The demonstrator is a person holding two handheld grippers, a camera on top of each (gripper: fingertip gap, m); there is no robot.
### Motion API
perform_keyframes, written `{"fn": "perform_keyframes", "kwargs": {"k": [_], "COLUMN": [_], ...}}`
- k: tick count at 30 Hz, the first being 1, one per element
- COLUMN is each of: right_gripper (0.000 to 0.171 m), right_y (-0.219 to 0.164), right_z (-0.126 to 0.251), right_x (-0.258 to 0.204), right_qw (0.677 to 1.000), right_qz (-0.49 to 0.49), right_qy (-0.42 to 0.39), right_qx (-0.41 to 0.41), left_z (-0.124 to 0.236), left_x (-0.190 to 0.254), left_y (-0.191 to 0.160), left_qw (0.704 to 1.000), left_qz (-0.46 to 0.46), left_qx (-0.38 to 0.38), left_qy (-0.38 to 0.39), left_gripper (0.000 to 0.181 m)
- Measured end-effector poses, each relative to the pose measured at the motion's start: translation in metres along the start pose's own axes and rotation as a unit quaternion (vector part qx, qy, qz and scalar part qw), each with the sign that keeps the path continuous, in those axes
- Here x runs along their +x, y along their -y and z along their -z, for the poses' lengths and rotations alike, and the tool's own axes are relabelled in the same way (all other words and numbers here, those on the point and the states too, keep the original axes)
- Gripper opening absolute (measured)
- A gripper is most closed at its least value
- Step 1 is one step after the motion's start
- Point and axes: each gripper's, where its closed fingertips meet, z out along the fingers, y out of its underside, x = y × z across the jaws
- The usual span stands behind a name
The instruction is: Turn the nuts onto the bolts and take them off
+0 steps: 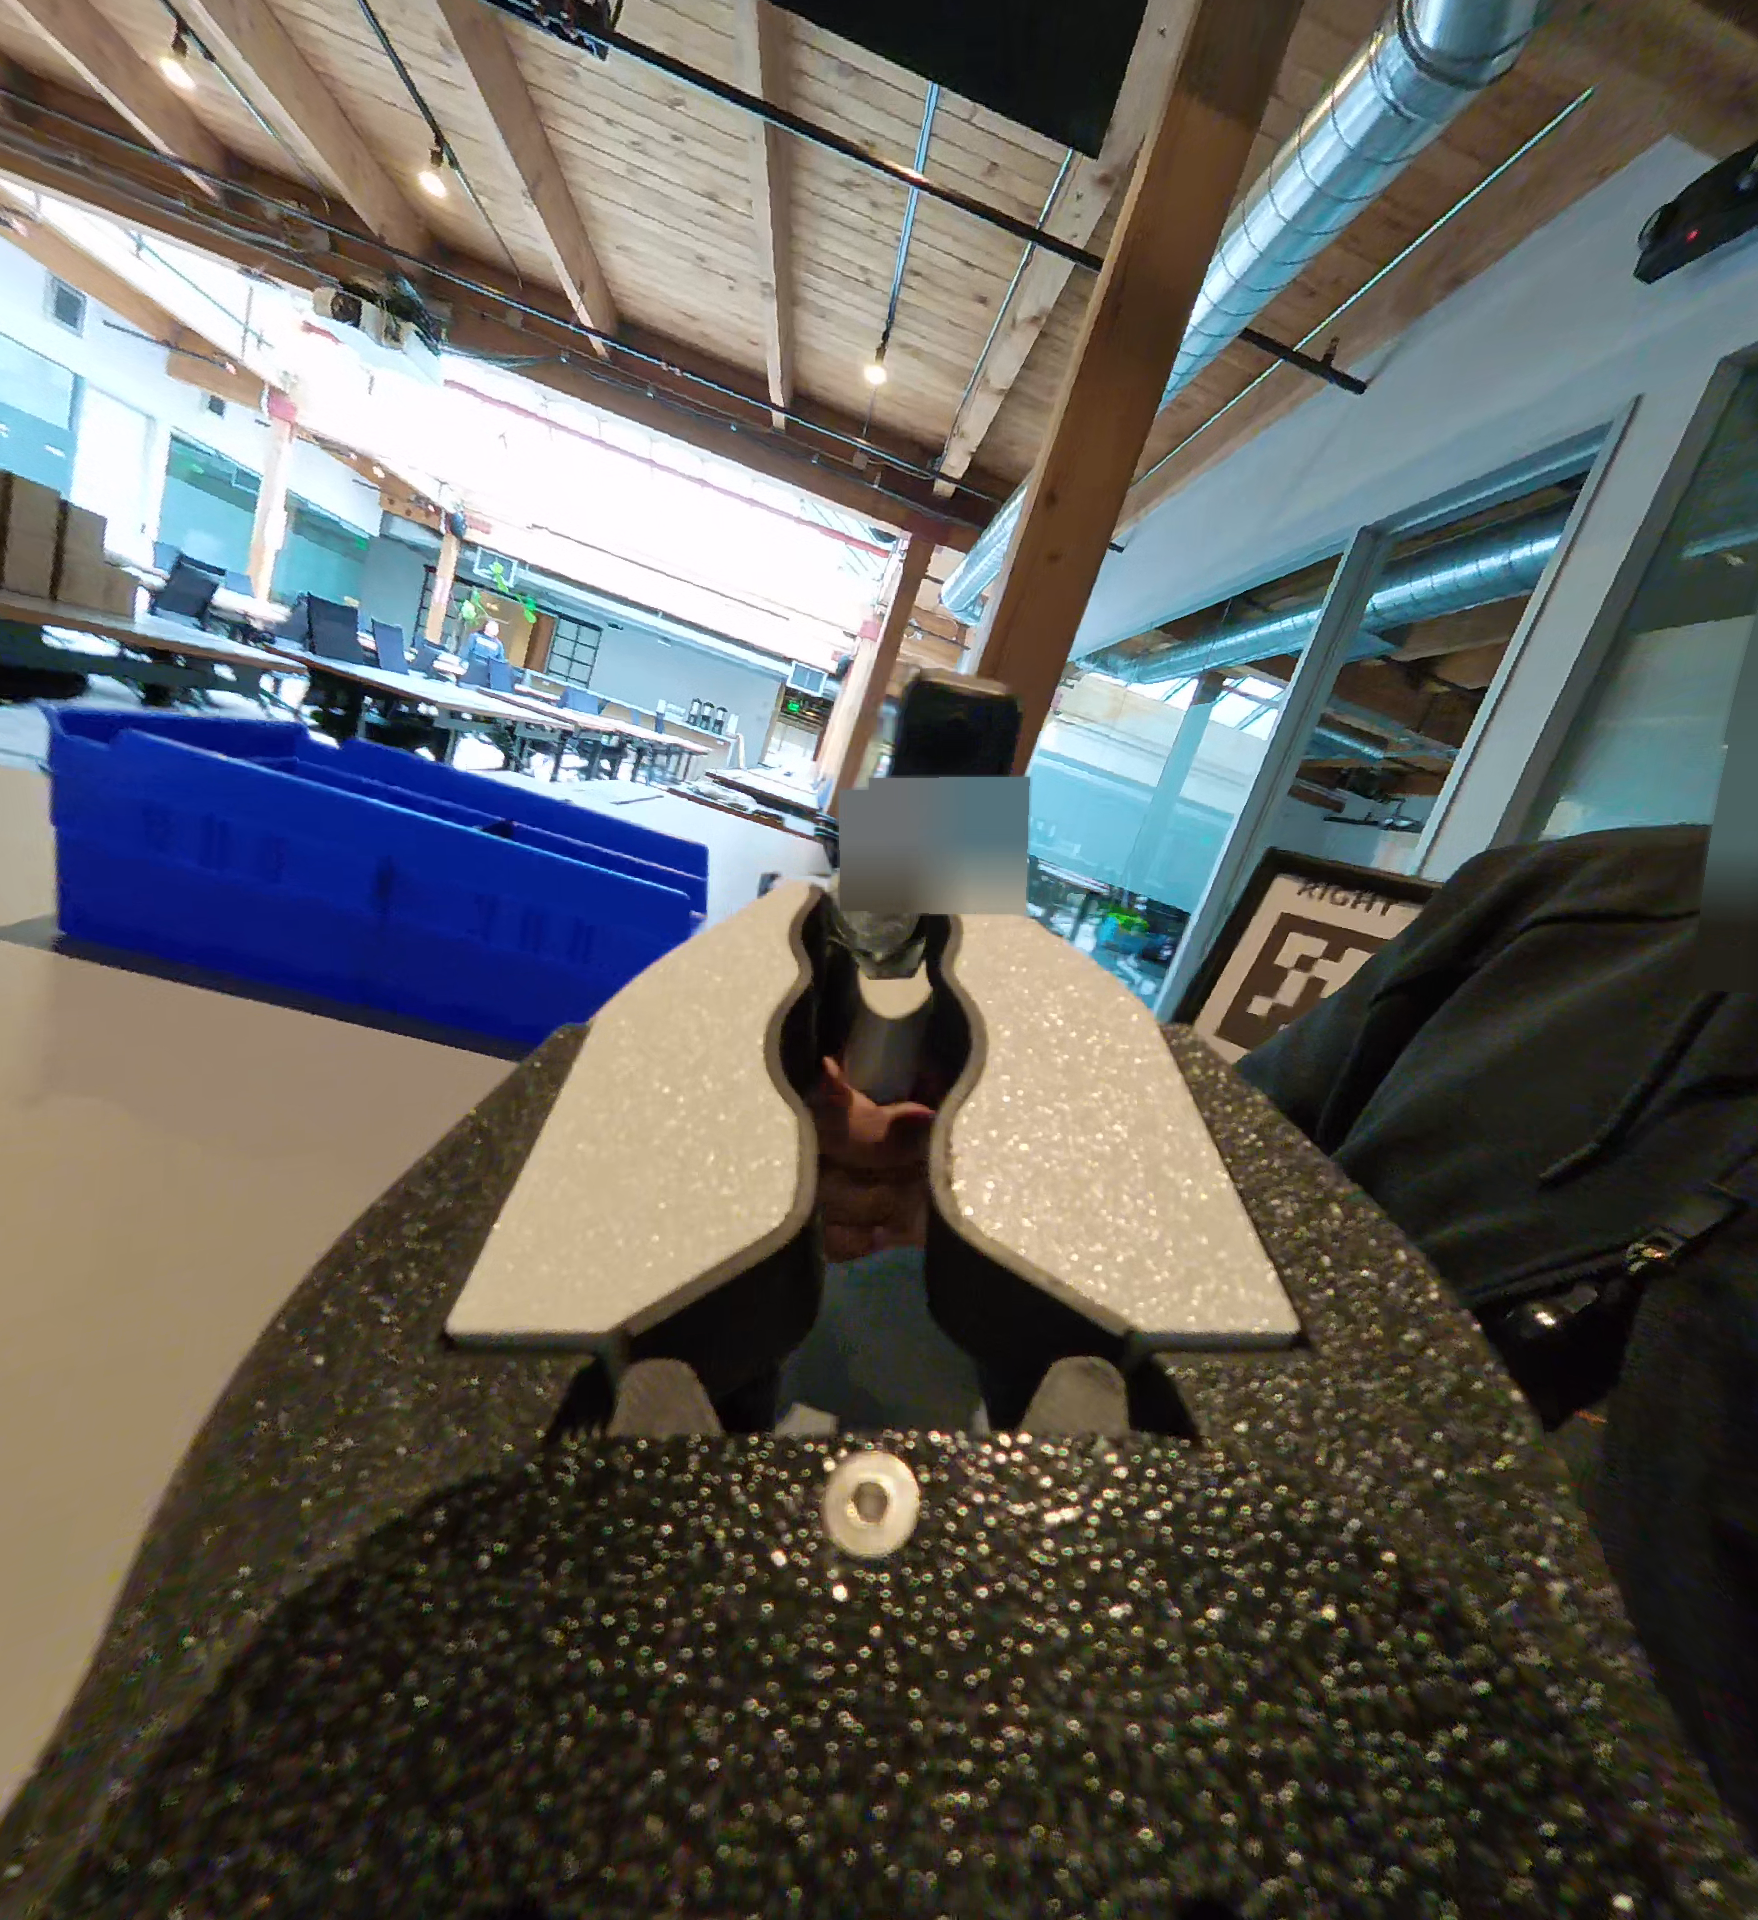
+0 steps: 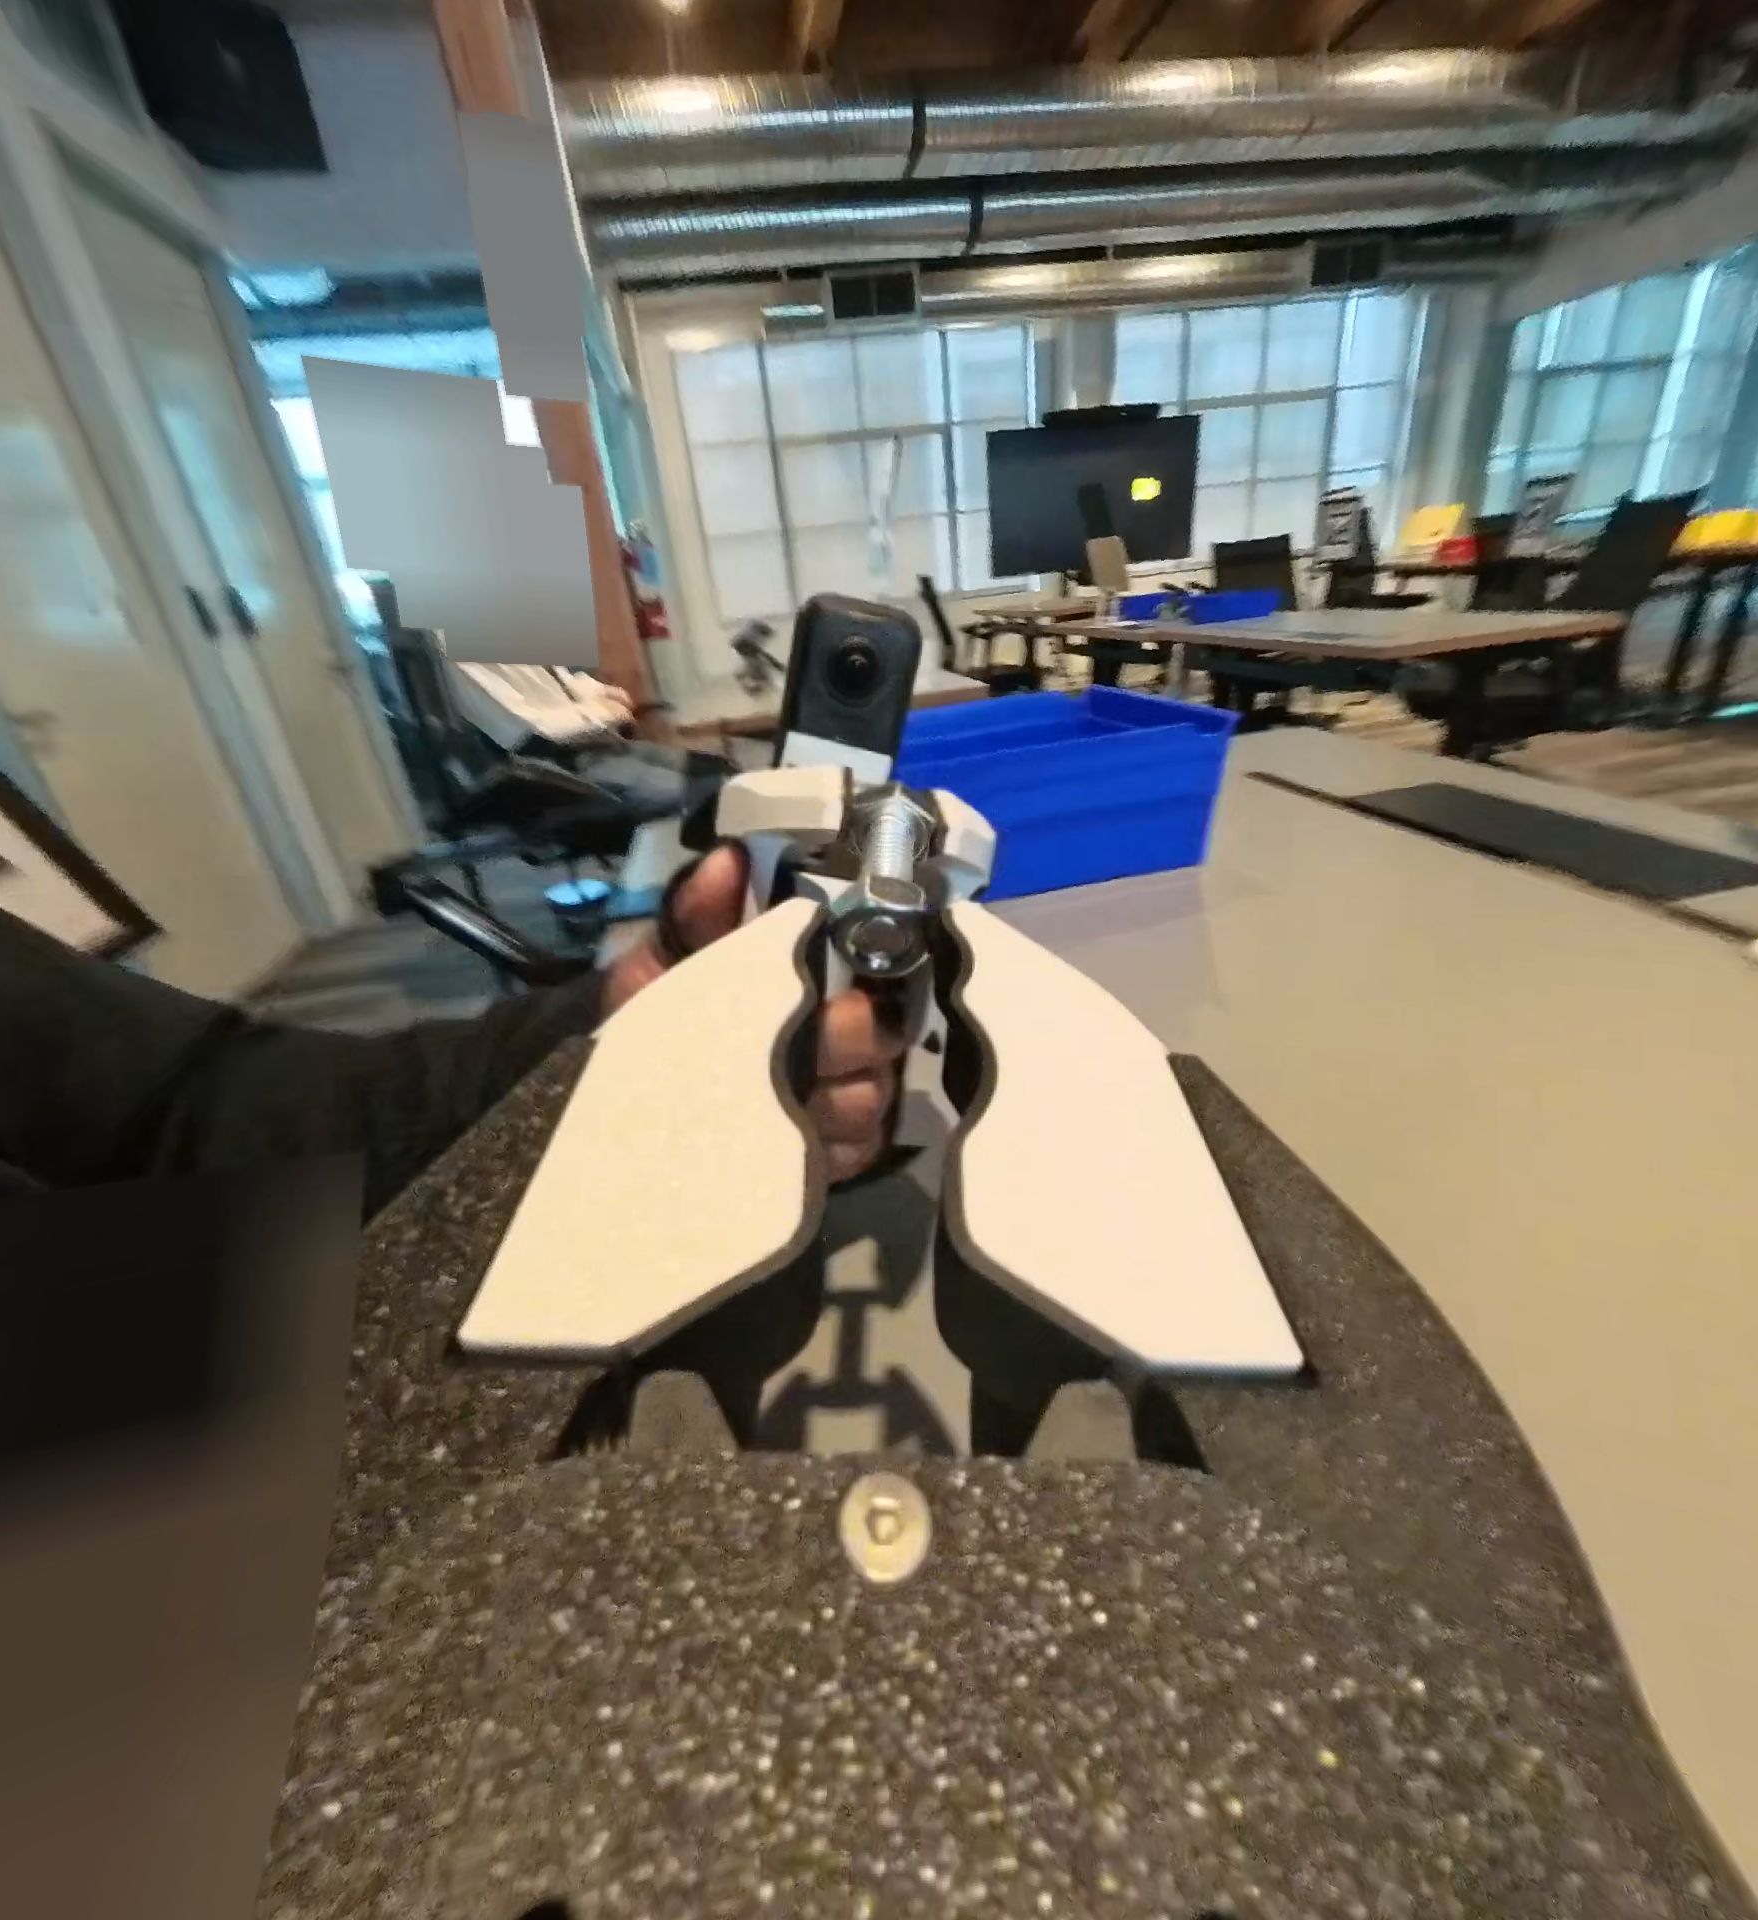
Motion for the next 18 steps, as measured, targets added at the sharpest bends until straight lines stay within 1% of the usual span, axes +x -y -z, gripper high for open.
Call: {"fn": "perform_keyframes", "kwargs": {"k": [3,7,9,10,11,13,14,16,18], "right_gripper": [0.019,0.019,0.019,0.02,0.023,0.039,0.041,0.041,0.039], "right_y": [-0.003,-0.006,-0.006,-0.005,-0.005,-0.002,-0.001,-0.001,-0.001], "right_z": [0.002,0.003,0.002,0.001,0.001,-0.001,-0.002,-0.002,-0.001], "right_x": [0.003,0.003,0.002,0.001,-0.001,-0.004,-0.005,-0.004,-0.003], "right_qw": [0.992,0.953,0.936,0.935,0.938,0.956,0.966,0.982,0.992], "right_qz": [0.113,0.273,0.317,0.321,0.313,0.267,0.235,0.17,0.117], "right_qy": [-0.048,-0.11,-0.128,-0.131,-0.126,-0.106,-0.095,-0.07,-0.049], "right_qx": [-0.035,-0.077,-0.083,-0.08,-0.074,-0.055,-0.048,-0.035,-0.024], "left_z": [0.0,0.001,0.002,0.002,0.002,0.003,0.004,0.004,0.003], "left_x": [-0.003,-0.004,-0.004,-0.003,-0.003,-0.002,-0.002,-0.001,0.0], "left_y": [-0.004,-0.006,-0.006,-0.005,-0.003,0.0,0.002,0.005,0.006], "left_qw": [0.998,0.995,0.994,0.994,0.994,0.996,0.997,0.999,1.0], "left_qz": [0.059,0.095,0.102,0.102,0.097,0.079,0.068,0.038,0.007], "left_qx": [0.003,0.005,0.009,0.011,0.014,0.02,0.025,0.026,0.019], "left_qy": [-0.02,-0.035,-0.041,-0.044,-0.043,-0.037,-0.034,-0.02,-0.008], "left_gripper": [0.017,0.017,0.017,0.017,0.017,0.017,0.017,0.016,0.017]}}
